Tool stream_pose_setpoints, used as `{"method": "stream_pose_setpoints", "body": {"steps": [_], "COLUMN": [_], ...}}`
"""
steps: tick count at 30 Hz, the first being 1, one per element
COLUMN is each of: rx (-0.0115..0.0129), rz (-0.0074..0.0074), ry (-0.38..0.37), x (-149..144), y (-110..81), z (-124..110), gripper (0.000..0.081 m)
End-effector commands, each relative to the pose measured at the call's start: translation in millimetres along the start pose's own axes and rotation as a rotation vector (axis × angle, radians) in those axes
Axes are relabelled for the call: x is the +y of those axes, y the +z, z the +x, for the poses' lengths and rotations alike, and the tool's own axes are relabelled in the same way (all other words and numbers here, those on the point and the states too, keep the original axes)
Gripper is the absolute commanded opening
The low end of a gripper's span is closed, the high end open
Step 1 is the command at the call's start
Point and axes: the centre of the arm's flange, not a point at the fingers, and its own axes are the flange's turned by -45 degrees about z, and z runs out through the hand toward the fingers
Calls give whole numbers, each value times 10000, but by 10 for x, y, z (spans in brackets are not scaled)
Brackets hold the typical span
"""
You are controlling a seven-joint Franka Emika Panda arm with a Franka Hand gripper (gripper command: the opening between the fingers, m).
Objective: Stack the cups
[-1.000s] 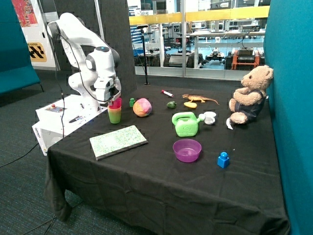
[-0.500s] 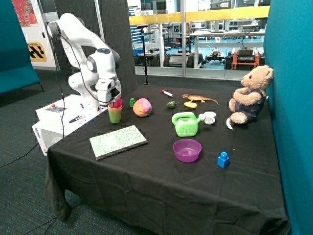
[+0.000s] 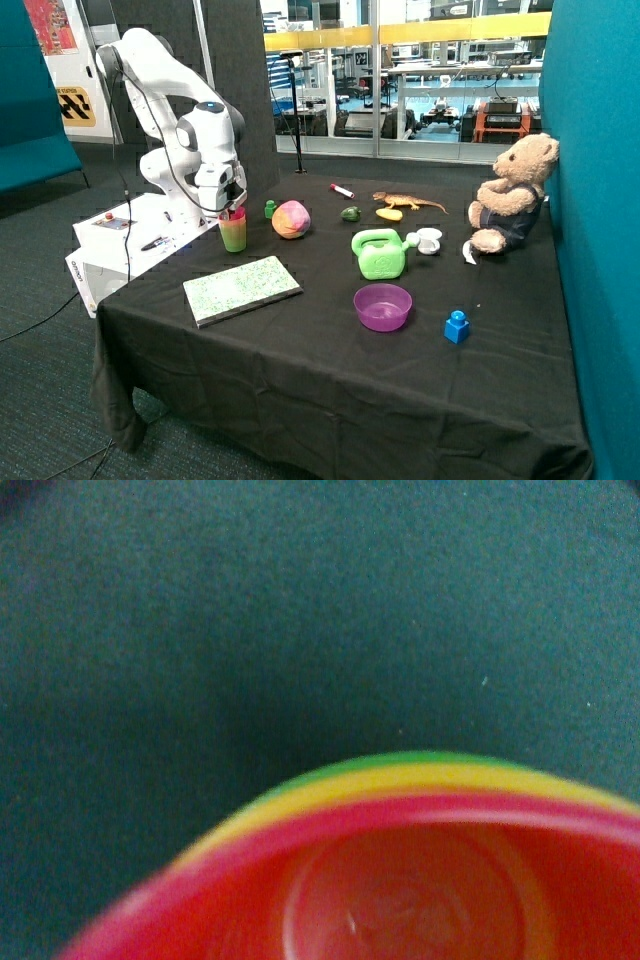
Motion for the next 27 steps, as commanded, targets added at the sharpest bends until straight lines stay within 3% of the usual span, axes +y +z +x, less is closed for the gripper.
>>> {"method": "stream_pose_setpoints", "body": {"steps": [1, 16, 27], "rx": [4, 4, 3], "rz": [-45, -45, -45], "ry": [11, -83, -343], "x": [23, 40, -16], "y": [31, -60, -268], "z": [-48, 21, 175], "gripper": [627, 596, 545]}}
